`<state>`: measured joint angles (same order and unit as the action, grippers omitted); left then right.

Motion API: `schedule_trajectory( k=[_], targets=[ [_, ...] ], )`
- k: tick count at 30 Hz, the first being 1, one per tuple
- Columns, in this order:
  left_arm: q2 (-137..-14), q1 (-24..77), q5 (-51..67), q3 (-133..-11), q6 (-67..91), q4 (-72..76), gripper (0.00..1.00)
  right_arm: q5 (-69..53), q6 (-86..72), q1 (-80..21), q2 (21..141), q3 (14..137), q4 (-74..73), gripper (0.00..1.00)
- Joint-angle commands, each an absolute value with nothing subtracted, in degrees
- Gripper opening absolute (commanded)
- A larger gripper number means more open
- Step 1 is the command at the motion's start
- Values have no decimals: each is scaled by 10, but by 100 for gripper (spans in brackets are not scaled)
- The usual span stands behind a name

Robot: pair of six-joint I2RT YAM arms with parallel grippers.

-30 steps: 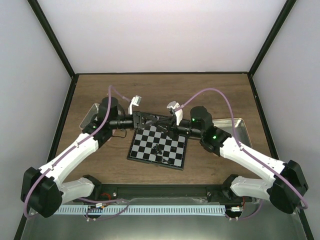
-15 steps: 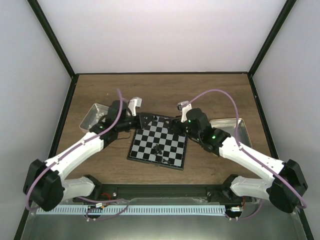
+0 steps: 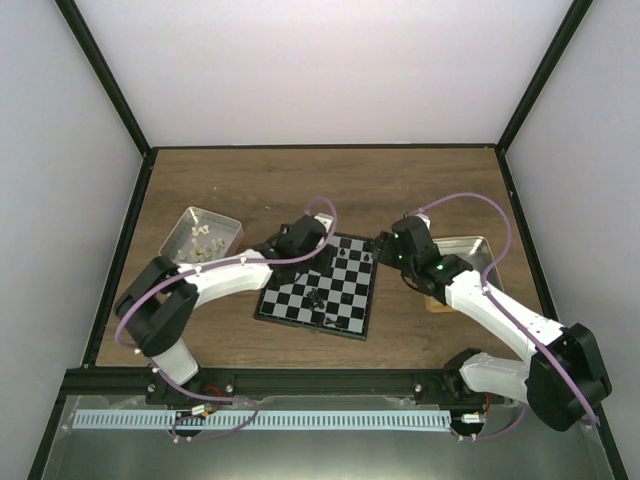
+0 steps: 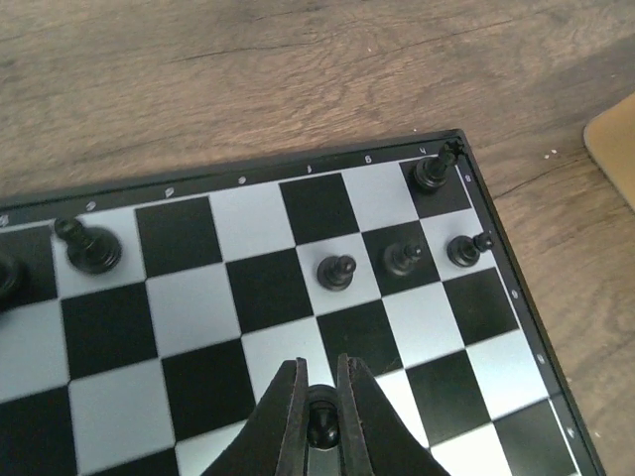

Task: Set up the chess pieces on the board
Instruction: Place the chess piece on the chessboard.

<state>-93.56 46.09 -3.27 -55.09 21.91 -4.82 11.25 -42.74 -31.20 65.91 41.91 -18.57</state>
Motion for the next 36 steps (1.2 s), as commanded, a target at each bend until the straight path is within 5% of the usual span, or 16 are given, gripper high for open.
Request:
schedule_trajectory(
  k=[1,21,29,36],
  targets=[
    [-986,472,-87,-594,163,-32,4,112,-449,-307,647,414,-190,74],
    [-1107,456,-97,-656,150,-26,5,111,-461,-306,645,415,-210,75],
    [-1113,453,-77,-658,150,-28,13,109,-464,-306,648,416,-212,75],
    [-1119,452,-69,-665,154,-25,9,108,-465,-306,646,415,-216,75]
  ],
)
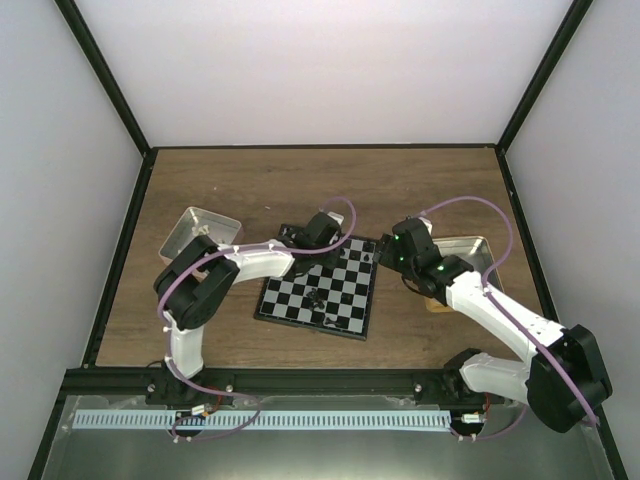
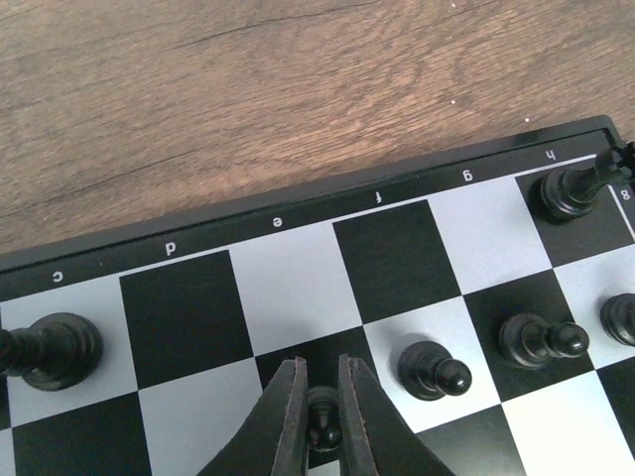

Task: Set up the chess pieces on the board
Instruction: Place the chess piece on the chessboard.

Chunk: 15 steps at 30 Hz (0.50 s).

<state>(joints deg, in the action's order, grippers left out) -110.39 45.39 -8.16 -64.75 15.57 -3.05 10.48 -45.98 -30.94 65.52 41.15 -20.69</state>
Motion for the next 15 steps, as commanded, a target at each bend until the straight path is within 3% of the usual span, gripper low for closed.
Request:
schedule_trajectory(
  k=[1,8,12,15],
  targets=[
    [-1120,452,-69,-666,154,-26,8,108,-464,-306,646,415,-216,75],
    [-1126,450,-74,-678,158,-32,10,110,-465,-306,641,412,-221,75],
    [-1113,450,-82,-673,155,-42,24,110,-466,-306,638,411,-222,75],
    [-1098,450,-79,-673,160,-54,28,108,-466,-306,638,411,-219,75]
  ],
)
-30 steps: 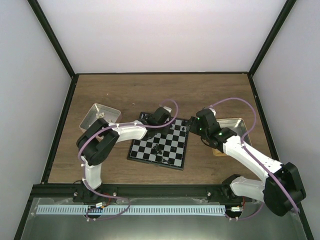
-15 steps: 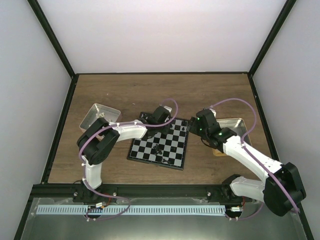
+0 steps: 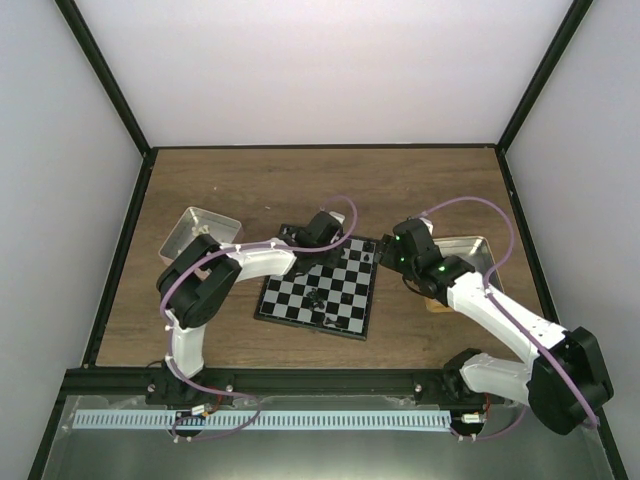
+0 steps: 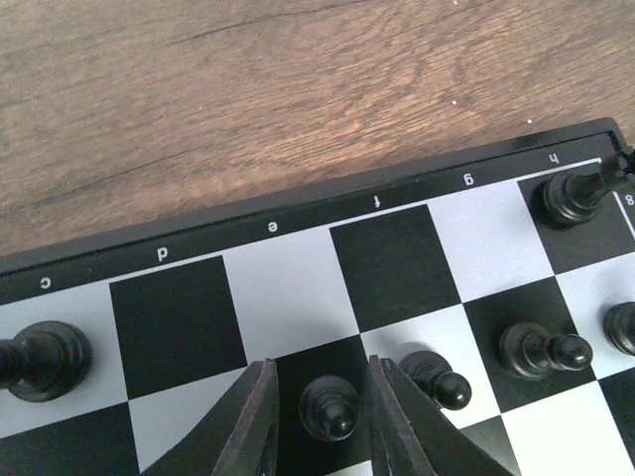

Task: Set up the chess pieces on the board
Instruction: Place the chess piece on the chessboard, then pick up the chess piece from the chessboard.

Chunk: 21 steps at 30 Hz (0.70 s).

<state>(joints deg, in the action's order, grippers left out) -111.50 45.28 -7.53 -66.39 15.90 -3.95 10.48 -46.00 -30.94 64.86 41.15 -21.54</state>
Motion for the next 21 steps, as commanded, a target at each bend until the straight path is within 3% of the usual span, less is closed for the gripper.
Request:
schedule_trajectory(
  k=[1,12,18,21],
  targets=[
    [-1090,448,-76,-674,165,-60,28,107,-466,-306,639,411,-219,75],
    [-968,403,-53,-646,227,-134,37,103,-468,-305,635,410,-216,75],
    [-936,326,49,-624,223,-179,38,94,-471,-306,638,408,-205,75],
    [-942,313,61,-637,196,-214,32,89,-473,-306,640,408,-202,75]
  ],
)
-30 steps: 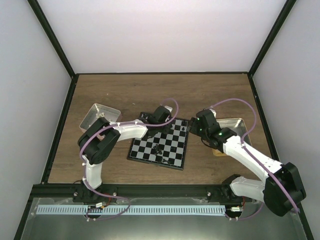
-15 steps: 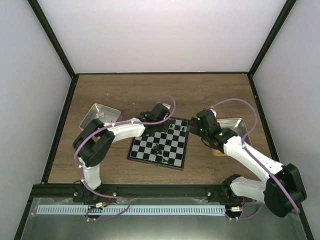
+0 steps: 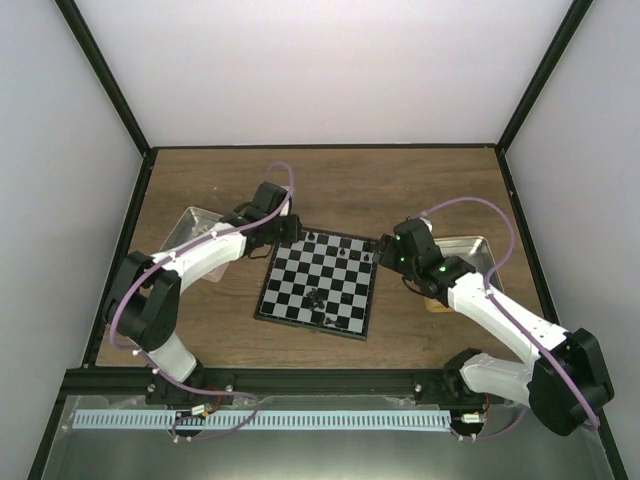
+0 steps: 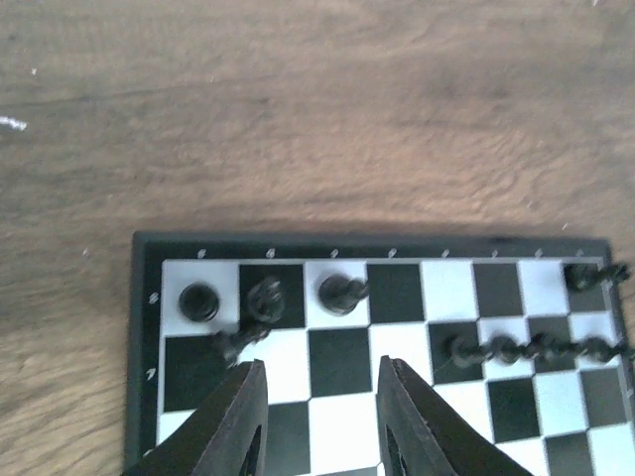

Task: Set up the chess pieces on the board
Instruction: Pick up the chess piece from the chessboard.

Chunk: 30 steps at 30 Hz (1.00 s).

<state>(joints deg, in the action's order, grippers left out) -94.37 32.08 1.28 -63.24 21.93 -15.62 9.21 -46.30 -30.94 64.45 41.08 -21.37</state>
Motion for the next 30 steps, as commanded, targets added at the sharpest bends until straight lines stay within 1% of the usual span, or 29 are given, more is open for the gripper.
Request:
schedule_trajectory(
  k=[1,5,11,21,30],
  targets=[
    [-946,310,63,-643,186,-224,31,88,-473,-306,640,409,-201,75],
    [-975,302,72,-676,143,-270,28,87,-472,-306,638,408,-200,75],
    [-1032,302,74,-732,111,-299,32,82,-471,-306,642,406,-195,75],
    [-1078,302,30,-755,98,-300,33,86,-468,-306,639,404,-197,75],
    [-1106,302,26,-771,91,-297,38,89,-468,-306,639,405,-202,75]
  ],
)
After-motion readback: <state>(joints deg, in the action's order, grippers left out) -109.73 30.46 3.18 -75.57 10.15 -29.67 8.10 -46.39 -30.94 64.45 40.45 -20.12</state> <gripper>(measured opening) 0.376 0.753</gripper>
